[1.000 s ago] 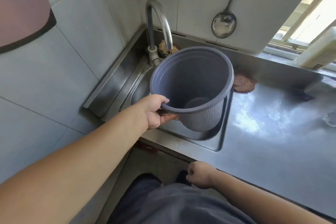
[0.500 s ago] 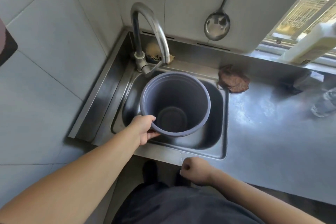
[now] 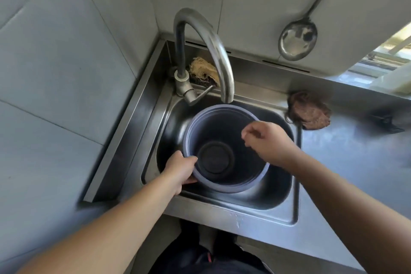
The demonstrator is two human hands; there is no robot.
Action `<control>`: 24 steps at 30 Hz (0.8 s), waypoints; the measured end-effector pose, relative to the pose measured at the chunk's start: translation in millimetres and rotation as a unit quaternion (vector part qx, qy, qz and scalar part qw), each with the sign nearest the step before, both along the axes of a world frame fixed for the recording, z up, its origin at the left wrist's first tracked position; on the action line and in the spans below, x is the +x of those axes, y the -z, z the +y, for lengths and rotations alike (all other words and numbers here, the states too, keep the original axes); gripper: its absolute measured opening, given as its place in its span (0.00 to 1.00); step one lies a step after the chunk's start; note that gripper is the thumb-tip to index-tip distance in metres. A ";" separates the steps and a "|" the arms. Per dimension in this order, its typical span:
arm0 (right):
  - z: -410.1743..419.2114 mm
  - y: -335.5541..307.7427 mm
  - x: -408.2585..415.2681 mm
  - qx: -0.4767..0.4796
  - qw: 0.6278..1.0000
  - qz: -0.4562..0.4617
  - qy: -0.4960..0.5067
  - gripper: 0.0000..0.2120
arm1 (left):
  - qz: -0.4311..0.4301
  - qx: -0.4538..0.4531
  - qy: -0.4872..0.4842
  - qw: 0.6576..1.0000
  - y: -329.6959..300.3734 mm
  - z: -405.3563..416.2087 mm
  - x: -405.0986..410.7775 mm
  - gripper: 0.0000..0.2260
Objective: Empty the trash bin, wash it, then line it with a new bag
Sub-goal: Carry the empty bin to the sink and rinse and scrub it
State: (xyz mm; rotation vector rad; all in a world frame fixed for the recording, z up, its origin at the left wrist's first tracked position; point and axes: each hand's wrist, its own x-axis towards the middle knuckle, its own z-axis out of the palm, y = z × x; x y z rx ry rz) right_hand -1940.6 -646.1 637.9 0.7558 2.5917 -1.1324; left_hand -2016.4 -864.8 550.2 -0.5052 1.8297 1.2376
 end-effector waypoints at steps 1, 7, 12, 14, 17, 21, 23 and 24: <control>6.1 0.0 -19.5 0.015 1.000 0.009 -0.006 0.06 | 0.050 -0.028 0.023 0.998 1.2 -0.9 -1.6 0.08; 20.7 16.7 -123.4 0.088 0.993 0.023 -0.071 0.06 | 0.156 -0.047 -0.033 0.986 12.0 6.6 -10.5 0.21; 16.5 49.4 -172.2 0.054 0.993 0.005 -0.105 0.13 | 0.157 -0.038 -0.104 0.981 29.7 12.1 -13.5 0.20; 13.0 57.8 -181.7 0.105 0.984 -0.007 -0.143 0.12 | 0.160 -0.050 -0.132 0.977 35.8 13.2 -14.3 0.17; 14.9 68.9 -187.6 0.111 0.984 -0.026 -0.138 0.12 | 0.160 -0.048 -0.162 0.973 40.0 14.9 -15.9 0.17; 18.5 69.2 -183.4 0.062 0.994 -0.018 -0.087 0.12 | 0.157 -0.053 -0.163 0.973 43.6 15.8 -16.5 0.20; 18.8 68.1 -179.5 0.058 0.994 -0.026 -0.092 0.11 | 0.157 -0.058 -0.165 0.972 43.4 16.1 -16.8 0.20; 19.1 68.7 -177.7 0.061 0.994 -0.029 -0.090 0.10 | 0.159 -0.062 -0.166 0.971 42.8 16.3 -17.4 0.20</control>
